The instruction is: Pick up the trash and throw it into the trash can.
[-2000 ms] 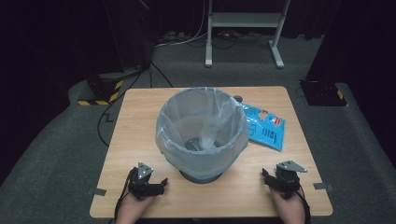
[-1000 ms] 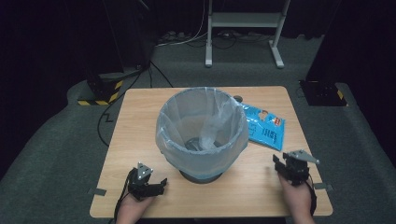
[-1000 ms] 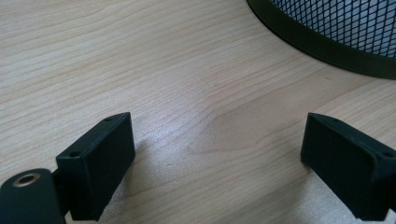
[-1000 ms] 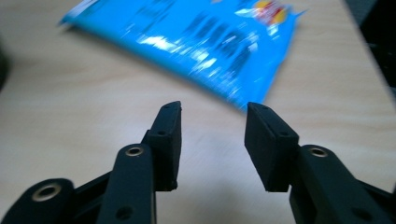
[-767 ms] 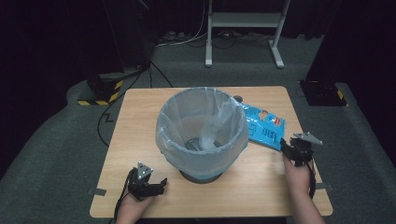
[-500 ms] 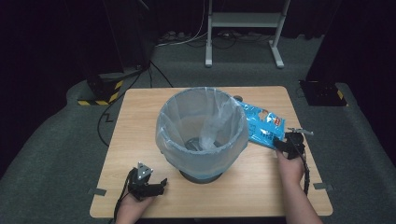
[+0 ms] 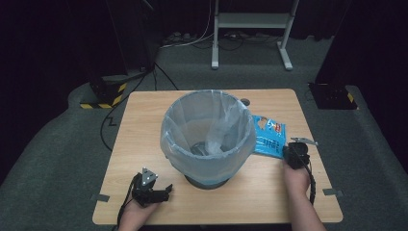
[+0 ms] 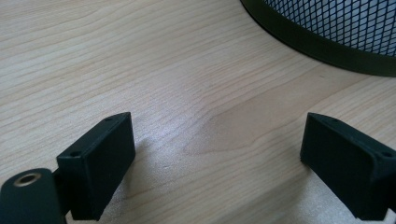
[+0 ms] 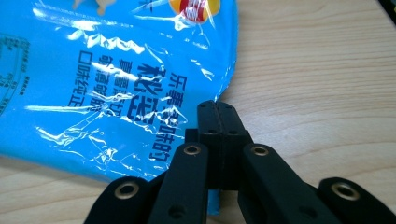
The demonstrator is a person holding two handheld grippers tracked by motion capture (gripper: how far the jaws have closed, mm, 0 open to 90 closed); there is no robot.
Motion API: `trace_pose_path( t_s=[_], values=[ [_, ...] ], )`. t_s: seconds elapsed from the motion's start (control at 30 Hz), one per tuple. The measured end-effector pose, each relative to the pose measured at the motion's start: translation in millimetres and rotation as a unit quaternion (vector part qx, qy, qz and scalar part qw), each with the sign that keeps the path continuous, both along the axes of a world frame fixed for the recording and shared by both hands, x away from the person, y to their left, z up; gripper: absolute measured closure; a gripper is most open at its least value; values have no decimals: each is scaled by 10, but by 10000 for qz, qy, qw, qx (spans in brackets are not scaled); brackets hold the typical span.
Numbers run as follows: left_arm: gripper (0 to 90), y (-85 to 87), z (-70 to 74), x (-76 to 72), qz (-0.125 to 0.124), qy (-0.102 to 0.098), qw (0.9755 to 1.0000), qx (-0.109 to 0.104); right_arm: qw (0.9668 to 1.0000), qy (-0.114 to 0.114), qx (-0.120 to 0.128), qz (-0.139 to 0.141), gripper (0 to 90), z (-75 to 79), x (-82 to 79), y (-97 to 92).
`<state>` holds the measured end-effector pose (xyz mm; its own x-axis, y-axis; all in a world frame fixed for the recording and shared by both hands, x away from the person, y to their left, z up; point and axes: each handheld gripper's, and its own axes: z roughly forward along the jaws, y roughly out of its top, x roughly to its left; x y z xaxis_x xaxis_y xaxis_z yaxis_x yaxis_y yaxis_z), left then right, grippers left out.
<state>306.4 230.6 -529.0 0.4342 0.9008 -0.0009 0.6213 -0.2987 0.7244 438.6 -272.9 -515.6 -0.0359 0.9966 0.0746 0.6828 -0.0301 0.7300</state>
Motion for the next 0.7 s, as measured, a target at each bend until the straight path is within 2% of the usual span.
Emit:
trace_pose_path(
  t_s=[0.03, 0.07, 0.1, 0.13, 0.17, 0.23, 0.27, 0.33, 0.37, 0.4, 0.47, 0.5, 0.53, 0.57, 0.6, 0.63, 0.67, 0.7],
  values=[
    [99, 0, 0, 0, 0, 0, 10000, 0, 9998, -154, 79, -6, 900, 19, -45, -20],
    [99, 0, 0, 0, 0, -1, 10000, 0, 9998, -154, 79, -6, 900, 19, -45, -20],
    [100, 0, 0, 0, 1, 1, 10000, -2, 9995, -268, 151, -5, 900, 46, -91, -36],
    [99, 0, 0, 0, 0, 0, 10000, -1, 9984, -502, 257, 9, 900, 116, -200, -64],
    [99, 0, 0, 0, 0, 0, 10000, -1, 9984, -502, 257, 9, 900, 116, -200, -64],
    [100, 0, 0, 0, -1, 1, 10000, 0, 9960, -811, 370, 19, 900, 211, -325, -104],
    [99, 0, 0, 0, 0, 0, 10000, 0, 9925, -1084, 563, 41, 900, 325, -452, -145],
    [100, -4, -2, -1, 26, -16, 10000, -20, 9878, -1401, 672, 102, 900, 451, -579, -159],
    [100, -4, -2, -1, 26, -16, 10000, -20, 9878, -1401, 672, 102, 900, 451, -579, -159],
    [100, -4, -2, -1, 24, -14, 10000, -22, 9821, -1693, 814, 173, 900, 580, -713, -162],
    [100, -4, -2, -1, 20, -11, 10000, -20, 9754, -1966, 969, 252, 900, 701, -841, -159],
    [100, -4, -2, -1, 20, -11, 10000, -20, 9754, -1966, 969, 252, 900, 701, -841, -159],
    [100, -5, -2, -2, 24, -11, 10000, -17, 9692, -2189, 1079, 331, 900, 811, -954, -145],
    [100, -5, -2, -2, 24, -11, 10000, -17, 9692, -2189, 1079, 331, 900, 811, -954, -145],
    [100, -4, -2, -1, 24, -10, 10000, -15, 9636, -2368, 1173, 401, 900, 904, -1051, -134],
    [99, -4, -2, -1, 24, -10, 10000, -15, 9607, -2467, 1201, 416, 900, 947, -1097, -133],
    [99, -5, -2, -1, 24, -10, 10000, -16, 9607, -2467, 1201, 416, 900, 947, -1097, -133],
    [100, -4, -2, -1, 23, -9, 10000, -16, 9579, -2553, 1238, 447, 900, 988, -1136, -135]
  ],
)
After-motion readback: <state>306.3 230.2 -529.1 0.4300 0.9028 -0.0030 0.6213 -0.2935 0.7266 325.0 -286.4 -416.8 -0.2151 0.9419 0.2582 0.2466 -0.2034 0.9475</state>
